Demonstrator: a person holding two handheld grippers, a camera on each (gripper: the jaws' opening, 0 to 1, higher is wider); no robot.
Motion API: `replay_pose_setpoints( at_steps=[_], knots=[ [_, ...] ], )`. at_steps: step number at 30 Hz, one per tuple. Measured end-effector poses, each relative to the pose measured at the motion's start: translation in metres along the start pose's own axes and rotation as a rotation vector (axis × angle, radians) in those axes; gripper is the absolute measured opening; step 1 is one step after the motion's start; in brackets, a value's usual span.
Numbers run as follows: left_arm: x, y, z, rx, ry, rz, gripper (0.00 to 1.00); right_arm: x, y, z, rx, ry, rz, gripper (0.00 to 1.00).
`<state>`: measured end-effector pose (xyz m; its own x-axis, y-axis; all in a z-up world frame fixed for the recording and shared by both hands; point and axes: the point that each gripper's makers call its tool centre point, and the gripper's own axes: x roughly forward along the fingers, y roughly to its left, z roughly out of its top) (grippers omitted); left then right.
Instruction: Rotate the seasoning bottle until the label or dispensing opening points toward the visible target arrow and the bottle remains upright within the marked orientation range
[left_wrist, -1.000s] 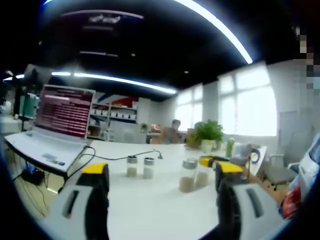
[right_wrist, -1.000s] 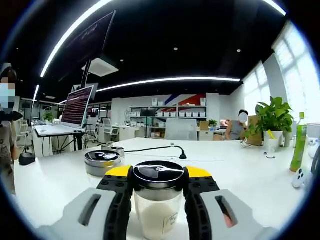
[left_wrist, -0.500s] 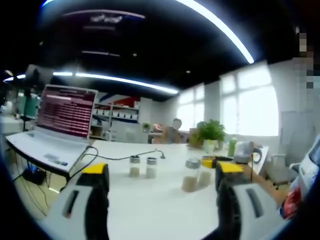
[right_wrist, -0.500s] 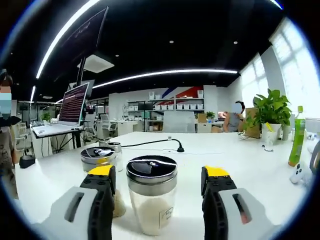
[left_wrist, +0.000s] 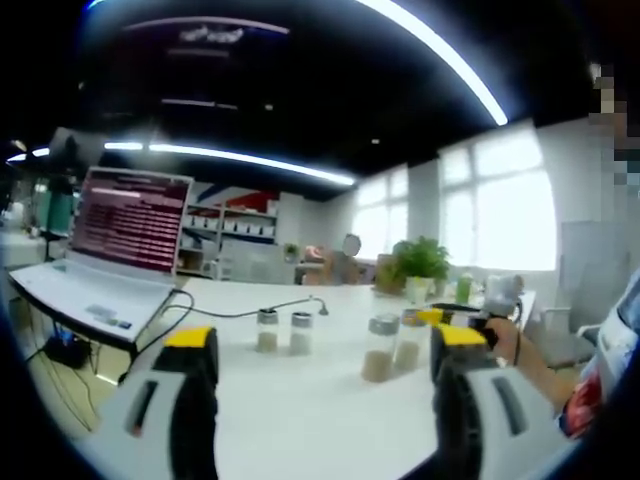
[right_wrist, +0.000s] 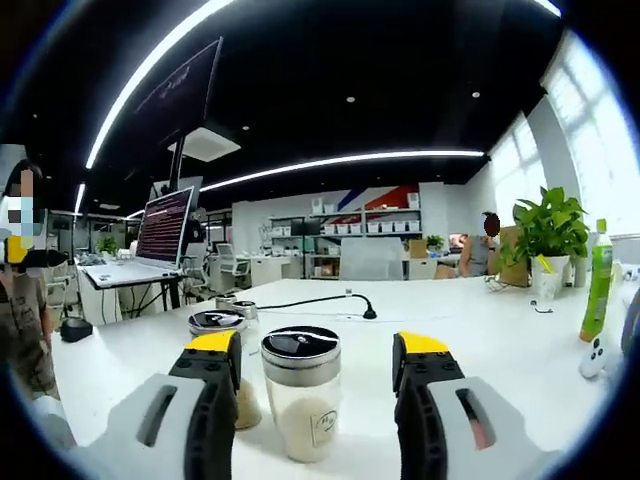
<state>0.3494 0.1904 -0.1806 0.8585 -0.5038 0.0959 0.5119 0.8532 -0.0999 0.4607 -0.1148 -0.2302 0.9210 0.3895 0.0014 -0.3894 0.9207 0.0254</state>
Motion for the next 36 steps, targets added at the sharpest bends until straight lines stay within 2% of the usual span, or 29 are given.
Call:
replay_pose_setpoints(
  at_steps=[1,2,3,4,7,9,11,13,14,16,19,21,23,27,31,36],
  knots=[
    [-0.001,0.0,0.0,0.0,0.0,0.002,0.93,-0.001,0.002,-0.001,0.049,0.016,0.022,0.57],
    [-0.001,0.0,0.0,-0.001,-0.001,0.004,0.93,-0.002,0.008,-0.002,0.045,0.033,0.064,0.57],
    [-0.003,0.001,0.002,0.0,-0.004,0.004,0.93,-0.003,0.014,-0.004,-0.014,0.049,0.11,0.59],
    [-0.004,0.001,0.003,0.002,-0.008,0.004,0.93,-0.003,0.014,-0.006,-0.052,0.065,0.124,0.6],
    [-0.007,0.004,0.007,-0.001,-0.021,0.016,0.93,-0.001,0.004,-0.002,-0.075,0.058,0.14,0.6],
    [-0.009,0.005,0.008,-0.001,-0.023,0.021,0.93,0.003,0.003,0.003,-0.05,0.031,0.228,0.59],
    [-0.01,0.006,0.01,-0.002,-0.03,0.021,0.93,0.007,0.003,0.003,-0.013,0.037,0.325,0.58],
    [-0.011,0.007,0.011,-0.01,-0.034,0.017,0.93,0.012,0.004,-0.004,0.019,0.08,0.43,0.58],
    [-0.012,0.008,0.01,-0.003,-0.029,0.024,0.93,0.013,0.005,-0.01,0.042,0.126,0.472,0.59],
    [-0.012,0.008,0.008,0.034,-0.008,0.033,0.93,0.017,0.003,-0.012,0.082,0.143,0.542,0.63],
    [-0.012,0.006,0.01,0.018,-0.024,0.02,0.93,0.014,0.007,-0.01,-0.039,0.102,0.626,0.59],
    [-0.01,0.006,0.009,0.008,-0.021,0.017,0.93,0.013,0.01,-0.009,-0.066,0.095,0.663,0.56],
    [-0.011,0.004,0.006,0.009,-0.004,0.022,0.93,0.014,0.01,-0.011,-0.062,0.119,0.697,0.52],
    [-0.015,-0.006,0.016,0.008,-0.043,-0.008,0.93,0.021,0.006,-0.014,-0.04,0.124,0.716,0.5],
    [-0.014,-0.006,0.015,0.013,-0.041,-0.004,0.93,0.024,0.008,-0.015,-0.028,0.111,0.743,0.47],
    [-0.013,-0.001,0.011,0.009,-0.031,0.007,0.93,0.022,0.013,-0.015,-0.068,0.096,0.758,0.4]
  ],
)
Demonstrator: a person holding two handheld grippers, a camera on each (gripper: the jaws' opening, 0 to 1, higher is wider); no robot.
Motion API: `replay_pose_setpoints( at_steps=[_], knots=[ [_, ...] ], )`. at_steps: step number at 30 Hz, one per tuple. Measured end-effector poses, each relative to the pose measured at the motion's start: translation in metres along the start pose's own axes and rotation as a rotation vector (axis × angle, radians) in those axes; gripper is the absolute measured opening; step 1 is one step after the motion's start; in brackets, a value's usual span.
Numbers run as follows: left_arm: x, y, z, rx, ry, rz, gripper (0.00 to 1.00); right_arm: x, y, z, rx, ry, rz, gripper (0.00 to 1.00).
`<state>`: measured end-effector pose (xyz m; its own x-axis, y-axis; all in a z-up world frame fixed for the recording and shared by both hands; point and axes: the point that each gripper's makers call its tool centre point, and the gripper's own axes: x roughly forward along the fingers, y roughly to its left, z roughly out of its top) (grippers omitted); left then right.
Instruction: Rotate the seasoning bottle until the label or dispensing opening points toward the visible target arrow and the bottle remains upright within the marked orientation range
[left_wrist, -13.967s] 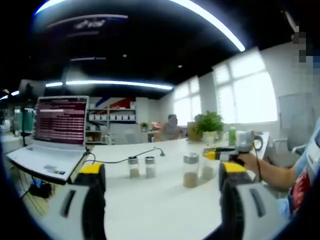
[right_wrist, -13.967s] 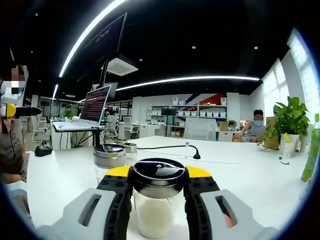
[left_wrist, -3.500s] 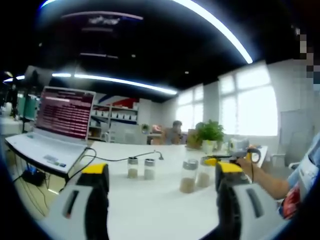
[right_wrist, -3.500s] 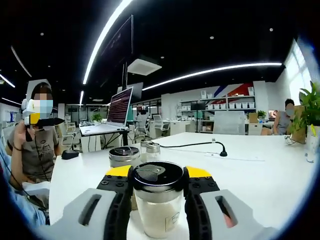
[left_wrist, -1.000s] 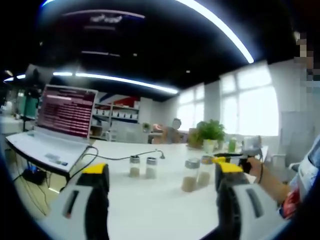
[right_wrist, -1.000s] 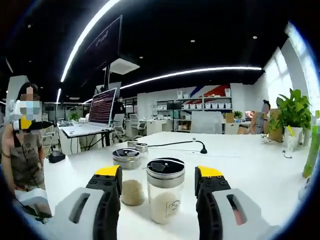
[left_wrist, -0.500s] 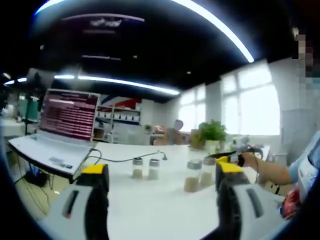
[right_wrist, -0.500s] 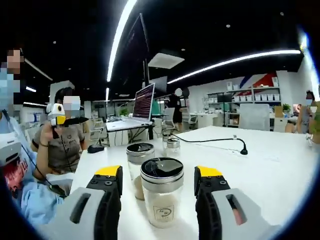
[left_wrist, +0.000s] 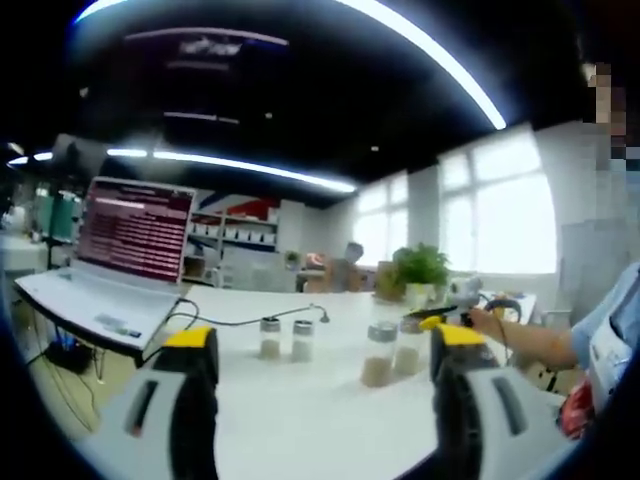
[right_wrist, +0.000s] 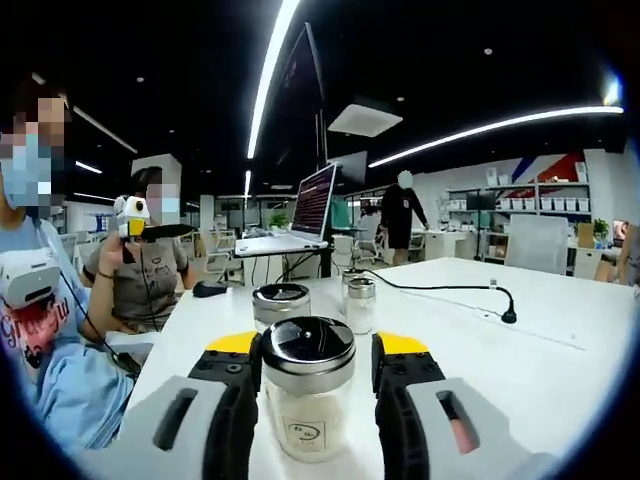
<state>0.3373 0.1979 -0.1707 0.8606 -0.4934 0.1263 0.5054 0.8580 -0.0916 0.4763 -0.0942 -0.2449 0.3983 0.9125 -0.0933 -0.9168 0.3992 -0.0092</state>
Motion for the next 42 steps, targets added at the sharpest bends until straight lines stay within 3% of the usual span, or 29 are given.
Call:
replay_pose_setpoints(
  at_steps=[4,22,34,42],
  knots=[
    [0.0,0.0,-0.001,-0.002,-0.001,0.0,0.93,0.0,0.006,0.001,-0.02,0.005,0.008,0.37],
    [0.003,-0.001,-0.005,-0.026,0.008,-0.013,0.93,0.001,0.001,0.001,0.008,-0.017,-0.116,0.36],
    [-0.002,-0.009,0.003,-0.032,-0.013,-0.02,0.87,0.003,-0.004,0.0,0.006,-0.025,-0.296,0.36],
    [0.0,-0.011,0.0,-0.029,-0.001,-0.025,0.88,0.002,-0.004,0.0,0.015,-0.019,-0.418,0.36]
  ],
)
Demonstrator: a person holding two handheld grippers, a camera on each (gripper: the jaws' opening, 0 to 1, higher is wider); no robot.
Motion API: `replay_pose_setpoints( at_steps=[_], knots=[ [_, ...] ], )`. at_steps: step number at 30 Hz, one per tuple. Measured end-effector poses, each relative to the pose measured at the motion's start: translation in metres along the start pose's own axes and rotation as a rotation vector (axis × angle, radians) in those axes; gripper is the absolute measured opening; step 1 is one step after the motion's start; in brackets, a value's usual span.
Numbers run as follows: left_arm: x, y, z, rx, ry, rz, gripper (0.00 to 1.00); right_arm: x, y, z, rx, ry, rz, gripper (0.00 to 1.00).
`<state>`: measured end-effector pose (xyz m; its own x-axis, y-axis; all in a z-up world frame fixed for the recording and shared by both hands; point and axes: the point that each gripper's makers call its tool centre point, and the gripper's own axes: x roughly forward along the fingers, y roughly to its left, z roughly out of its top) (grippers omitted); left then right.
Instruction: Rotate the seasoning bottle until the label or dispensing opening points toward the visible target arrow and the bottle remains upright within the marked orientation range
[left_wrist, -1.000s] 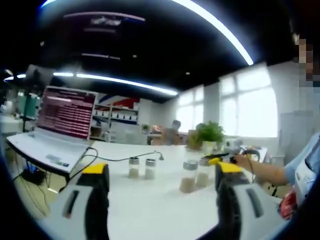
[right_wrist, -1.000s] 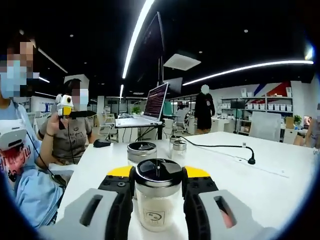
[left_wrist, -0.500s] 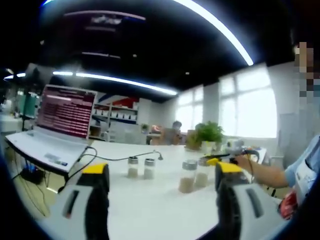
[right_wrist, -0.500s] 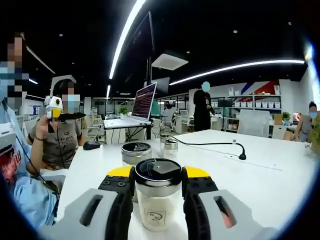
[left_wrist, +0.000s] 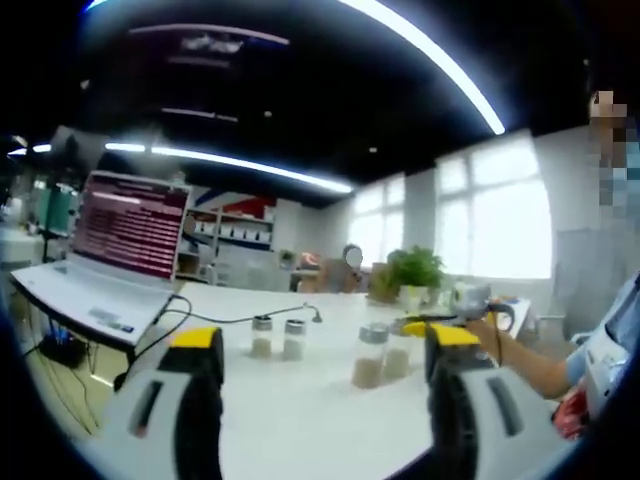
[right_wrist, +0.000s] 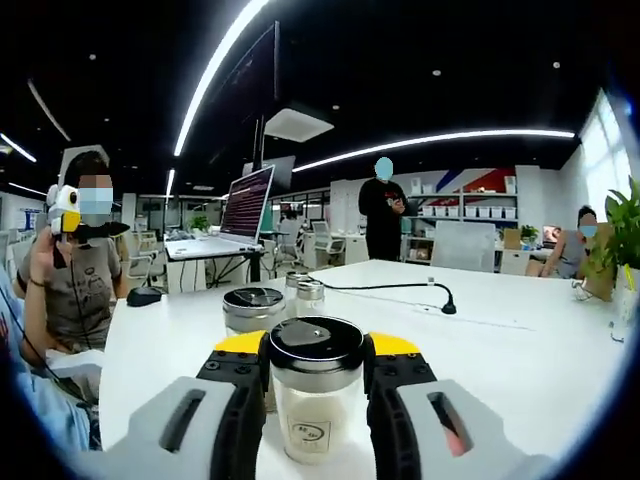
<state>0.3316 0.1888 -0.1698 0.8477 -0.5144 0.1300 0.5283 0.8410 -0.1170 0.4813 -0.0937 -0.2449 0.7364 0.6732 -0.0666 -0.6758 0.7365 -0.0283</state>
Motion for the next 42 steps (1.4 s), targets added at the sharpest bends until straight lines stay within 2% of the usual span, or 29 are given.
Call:
replay_pose_setpoints(
  at_steps=[13,42],
  knots=[
    [-0.0006,0.0013,0.0024,-0.008,-0.005,-0.001,0.88,0.0026,-0.0047,0.0008,0.001,-0.014,-0.174,0.36],
    [-0.0013,0.0035,0.0018,-0.015,-0.008,0.003,0.87,0.0029,-0.0047,-0.0005,-0.035,-0.058,-0.459,0.37]
  ],
)
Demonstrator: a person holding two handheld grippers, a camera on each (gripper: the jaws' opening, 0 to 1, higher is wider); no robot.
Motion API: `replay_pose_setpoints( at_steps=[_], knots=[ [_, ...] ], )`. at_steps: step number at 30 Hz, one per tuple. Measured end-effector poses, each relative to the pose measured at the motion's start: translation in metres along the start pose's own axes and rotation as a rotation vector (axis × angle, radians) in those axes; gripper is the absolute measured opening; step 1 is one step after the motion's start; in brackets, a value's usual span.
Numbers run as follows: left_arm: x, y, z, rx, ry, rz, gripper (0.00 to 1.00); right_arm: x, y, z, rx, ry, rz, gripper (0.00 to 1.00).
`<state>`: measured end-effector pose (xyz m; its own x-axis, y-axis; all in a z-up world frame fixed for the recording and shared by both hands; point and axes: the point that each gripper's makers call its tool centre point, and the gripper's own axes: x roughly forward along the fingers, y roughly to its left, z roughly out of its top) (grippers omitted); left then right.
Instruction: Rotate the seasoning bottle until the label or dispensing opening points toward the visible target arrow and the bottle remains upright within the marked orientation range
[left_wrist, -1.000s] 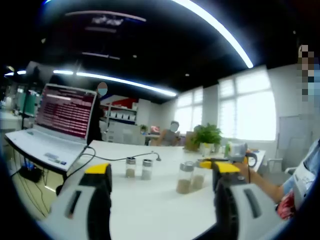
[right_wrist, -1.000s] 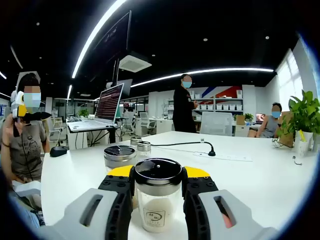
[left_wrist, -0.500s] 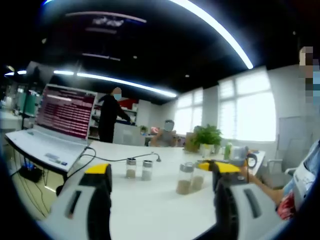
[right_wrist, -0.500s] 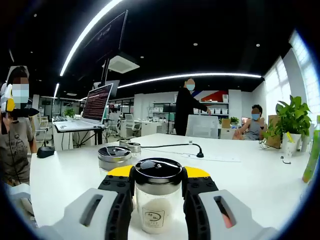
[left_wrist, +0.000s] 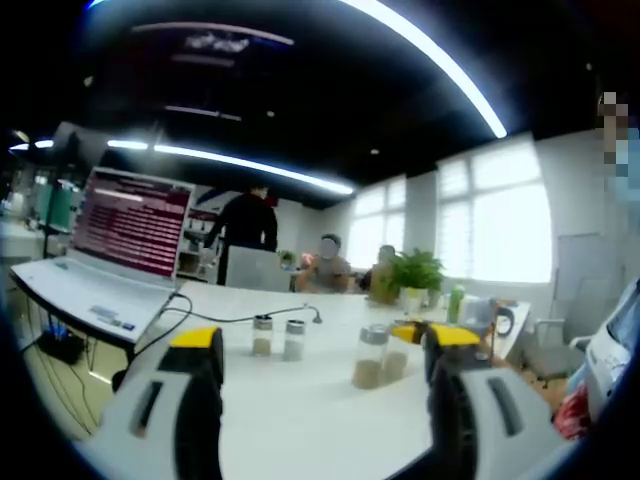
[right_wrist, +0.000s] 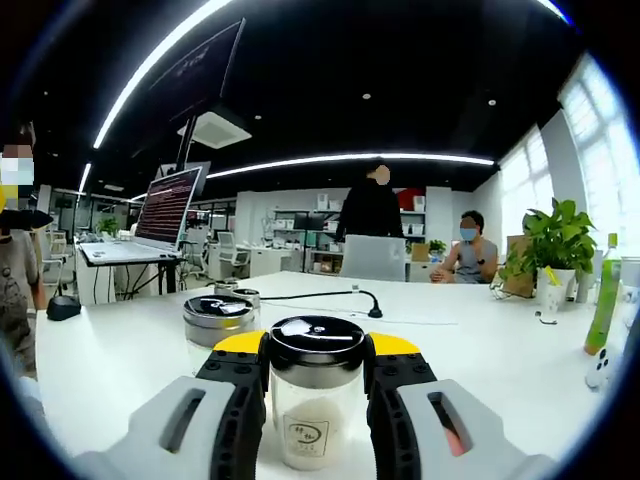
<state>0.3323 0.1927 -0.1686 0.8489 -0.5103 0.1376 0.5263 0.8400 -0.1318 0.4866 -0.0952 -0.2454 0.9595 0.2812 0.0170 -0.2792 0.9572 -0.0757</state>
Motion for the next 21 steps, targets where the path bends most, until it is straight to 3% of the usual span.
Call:
replay_pose_setpoints(
  at_steps=[15,21],
  knots=[
    [-0.0006,0.0046,-0.0008,-0.004,0.002,0.005,0.87,0.0015,0.0007,0.0001,0.002,-0.014,-0.142,0.37],
    [-0.0005,0.0041,-0.0017,-0.005,0.005,-0.002,0.87,0.0013,0.0001,-0.0002,-0.006,-0.015,-0.152,0.37]
  ],
)
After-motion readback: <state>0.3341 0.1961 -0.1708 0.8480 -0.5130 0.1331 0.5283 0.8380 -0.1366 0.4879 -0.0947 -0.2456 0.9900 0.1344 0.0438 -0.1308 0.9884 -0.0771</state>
